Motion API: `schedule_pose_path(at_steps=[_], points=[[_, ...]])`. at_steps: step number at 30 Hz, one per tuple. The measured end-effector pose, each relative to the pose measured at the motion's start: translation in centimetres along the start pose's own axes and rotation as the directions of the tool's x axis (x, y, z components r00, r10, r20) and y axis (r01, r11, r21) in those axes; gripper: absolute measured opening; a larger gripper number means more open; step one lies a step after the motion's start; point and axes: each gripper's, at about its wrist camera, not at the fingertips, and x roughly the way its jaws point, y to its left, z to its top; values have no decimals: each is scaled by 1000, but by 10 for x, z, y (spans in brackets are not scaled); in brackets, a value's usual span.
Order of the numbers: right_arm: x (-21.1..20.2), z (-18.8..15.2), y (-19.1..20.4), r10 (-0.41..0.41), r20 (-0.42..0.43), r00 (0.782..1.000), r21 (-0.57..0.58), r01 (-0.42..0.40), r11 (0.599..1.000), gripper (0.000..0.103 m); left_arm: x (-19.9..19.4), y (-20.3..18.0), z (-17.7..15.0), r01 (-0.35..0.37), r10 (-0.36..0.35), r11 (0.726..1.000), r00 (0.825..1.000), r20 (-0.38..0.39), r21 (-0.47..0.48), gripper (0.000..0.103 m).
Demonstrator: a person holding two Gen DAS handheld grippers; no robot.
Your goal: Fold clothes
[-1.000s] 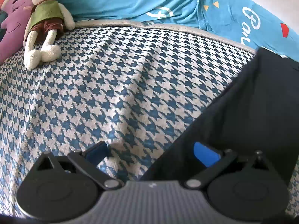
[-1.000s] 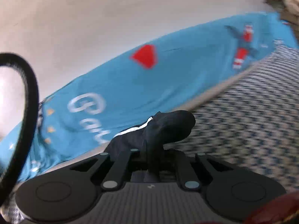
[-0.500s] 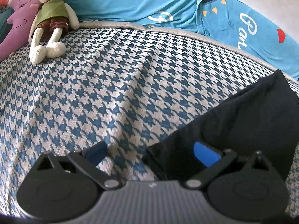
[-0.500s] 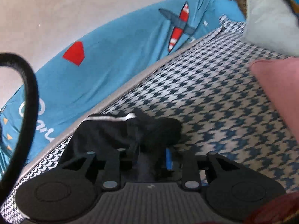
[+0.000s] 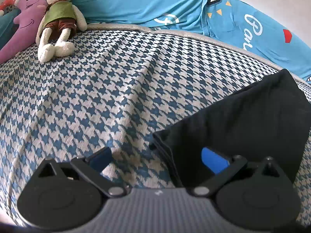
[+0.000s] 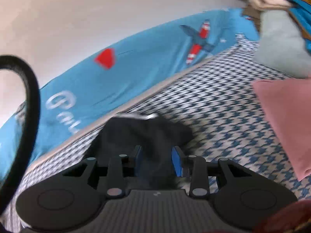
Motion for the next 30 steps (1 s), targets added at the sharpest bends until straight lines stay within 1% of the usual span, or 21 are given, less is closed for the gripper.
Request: schedule_pose_path(at_steps=[2,4,7,10,12,13,15,19,23,25,28,30], points=[[-9,-11,11,58,-30,998,-54,-59,997,34,-2,1,-2,0,0,1000,1000,1,-4,103],[-19,-25,23,121,-74,990,-98,-128,987,34,-3,3,-4,4,-4,1000,1000,1,-15,103],[-30,-44,36,207,-142,968,-152,-228,962,34,-6,6,-7,9,-9,1000,1000,1,-30,102],[-44,-67,49,276,-204,939,-218,-318,923,34,-7,11,-9,13,-13,999,1000,-2,-44,102],[-54,-85,59,313,-244,918,-268,-374,888,34,-8,13,-11,16,-16,998,1000,-4,-54,102],[-59,-96,65,336,-267,903,-288,-407,867,34,-9,15,-12,16,-17,998,1000,-5,-60,102],[-67,-118,74,384,-316,867,-323,-479,816,34,-10,18,-14,16,-17,997,1000,-8,-73,100],[-83,-153,91,439,-392,809,-385,-578,720,34,-11,22,-16,17,-18,996,1000,-10,-88,99],[-90,-180,101,461,-438,772,-448,-632,633,35,-12,26,-16,34,-36,993,999,-11,-110,98],[-95,-192,108,462,-463,756,-472,-652,593,38,-12,26,-16,37,-39,993,999,-13,-109,98],[-101,-209,115,454,-477,752,-511,-658,553,43,-11,27,-16,52,-54,992,998,-20,-112,98],[-103,-217,119,451,-493,744,-524,-668,529,44,-11,28,-15,64,-67,991,997,-26,-116,99]])
